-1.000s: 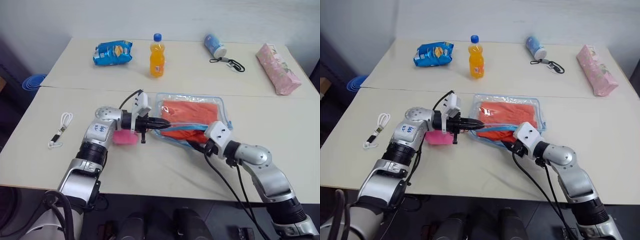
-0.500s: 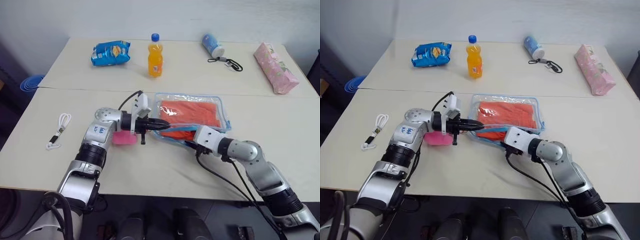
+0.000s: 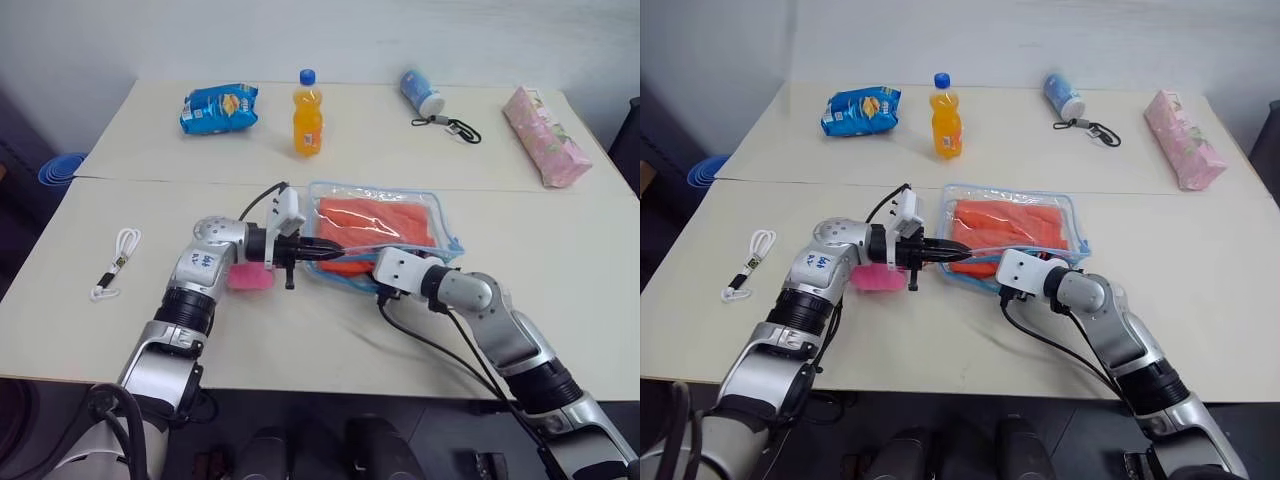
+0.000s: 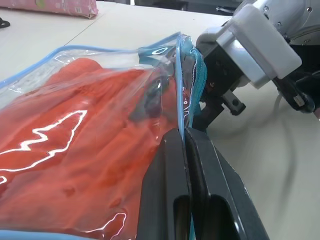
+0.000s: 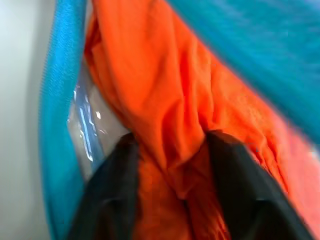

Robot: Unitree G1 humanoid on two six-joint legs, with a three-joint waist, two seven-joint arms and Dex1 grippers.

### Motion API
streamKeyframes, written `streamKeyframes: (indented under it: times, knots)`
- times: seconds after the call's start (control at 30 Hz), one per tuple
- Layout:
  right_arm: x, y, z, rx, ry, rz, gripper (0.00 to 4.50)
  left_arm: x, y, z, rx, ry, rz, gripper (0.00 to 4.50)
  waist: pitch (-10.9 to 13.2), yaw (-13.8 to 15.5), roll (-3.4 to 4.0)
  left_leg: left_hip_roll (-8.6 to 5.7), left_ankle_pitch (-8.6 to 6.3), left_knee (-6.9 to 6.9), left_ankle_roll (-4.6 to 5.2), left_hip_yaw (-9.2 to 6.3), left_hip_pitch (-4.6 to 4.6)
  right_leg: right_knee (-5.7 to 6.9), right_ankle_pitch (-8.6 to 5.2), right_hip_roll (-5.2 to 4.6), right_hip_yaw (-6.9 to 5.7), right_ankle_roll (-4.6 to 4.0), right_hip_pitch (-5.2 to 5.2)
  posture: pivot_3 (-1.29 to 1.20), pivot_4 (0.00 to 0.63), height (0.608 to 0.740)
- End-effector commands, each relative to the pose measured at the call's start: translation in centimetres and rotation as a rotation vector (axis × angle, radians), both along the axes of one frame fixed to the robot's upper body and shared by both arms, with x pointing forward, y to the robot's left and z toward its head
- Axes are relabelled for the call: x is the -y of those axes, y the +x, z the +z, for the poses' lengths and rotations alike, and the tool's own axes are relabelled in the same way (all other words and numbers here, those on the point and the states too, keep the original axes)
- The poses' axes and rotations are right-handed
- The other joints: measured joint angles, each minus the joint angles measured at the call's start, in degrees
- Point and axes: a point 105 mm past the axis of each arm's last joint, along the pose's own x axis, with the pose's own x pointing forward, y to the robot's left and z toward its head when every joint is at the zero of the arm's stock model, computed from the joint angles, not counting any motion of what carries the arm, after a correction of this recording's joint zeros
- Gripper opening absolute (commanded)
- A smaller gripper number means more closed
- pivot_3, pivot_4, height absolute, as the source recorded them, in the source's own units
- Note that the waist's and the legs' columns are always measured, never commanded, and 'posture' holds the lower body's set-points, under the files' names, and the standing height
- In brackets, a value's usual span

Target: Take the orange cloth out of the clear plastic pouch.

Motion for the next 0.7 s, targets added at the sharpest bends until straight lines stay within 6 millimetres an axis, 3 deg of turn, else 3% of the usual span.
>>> streamKeyframes:
  times: [0.03,0.1,0.27,0.37,0.5,0.6,0.7]
  knots:
    - [0.5,0.5,-1.5,-0.061,-0.006,-0.037,0.79,0.3,-0.1,1.4,0.017,-0.055,-0.009,0.0,0.0,0.02,0.0,0.0,0.0,0.02,0.0,0.0,0.0,0.02,0.0,0.0,0.0,0.0,0.0,0.0,0.15,0.74]
    - [0.7,0.5,-1.0,-0.055,0.0,-0.03,0.03,0.3,0.0,1.4,-0.001,-0.063,-0.006,0.0,0.0,0.04,0.0,-0.01,0.0,0.02,0.0,0.0,0.0,0.05,0.0,-0.01,0.01,0.0,-0.01,0.0,0.15,0.74]
    - [1.0,-0.9,0.7,-0.037,0.015,0.069,0.01,0.0,0.4,1.1,-0.053,-0.07,0.039,0.0,0.0,0.32,0.0,-0.01,0.0,0.02,0.0,-0.03,-0.05,0.04,0.0,-0.01,-0.02,0.0,-0.03,0.0,0.15,0.74]
    - [-0.1,-4.3,3.0,-0.038,0.078,0.298,0.01,-0.4,1.6,1.0,-0.088,-0.08,0.137,0.0,0.0,0.39,-0.01,-0.04,-0.02,0.01,0.03,-0.04,-0.13,-0.03,0.0,-0.04,-0.04,0.0,-0.06,0.0,0.15,0.74]
    - [0.3,-10.1,5.2,-0.16,0.223,0.578,0.01,-0.9,3.0,0.9,-0.152,-0.109,0.251,0.0,0.02,0.4,-0.03,-0.04,-0.04,-0.03,0.07,-0.04,-0.14,-0.13,0.01,-0.02,-0.07,0.01,-0.05,0.0,0.15,0.74]
    - [2.1,-12.6,5.7,-0.26,0.297,0.597,0.01,-1.4,3.9,0.9,-0.203,-0.134,0.322,0.0,0.03,0.53,-0.05,-0.02,-0.05,-0.03,0.08,-0.07,-0.14,-0.2,0.02,-0.02,-0.1,0.03,0.04,0.0,0.15,0.74]
    - [3.4,-13.9,6.2,-0.304,0.339,0.574,0.01,-1.7,4.2,0.9,-0.225,-0.143,0.355,0.0,0.04,0.52,-0.07,-0.02,-0.05,0.0,0.09,-0.06,-0.11,-0.22,0.02,-0.03,-0.07,0.04,0.08,0.0,0.15,0.74]
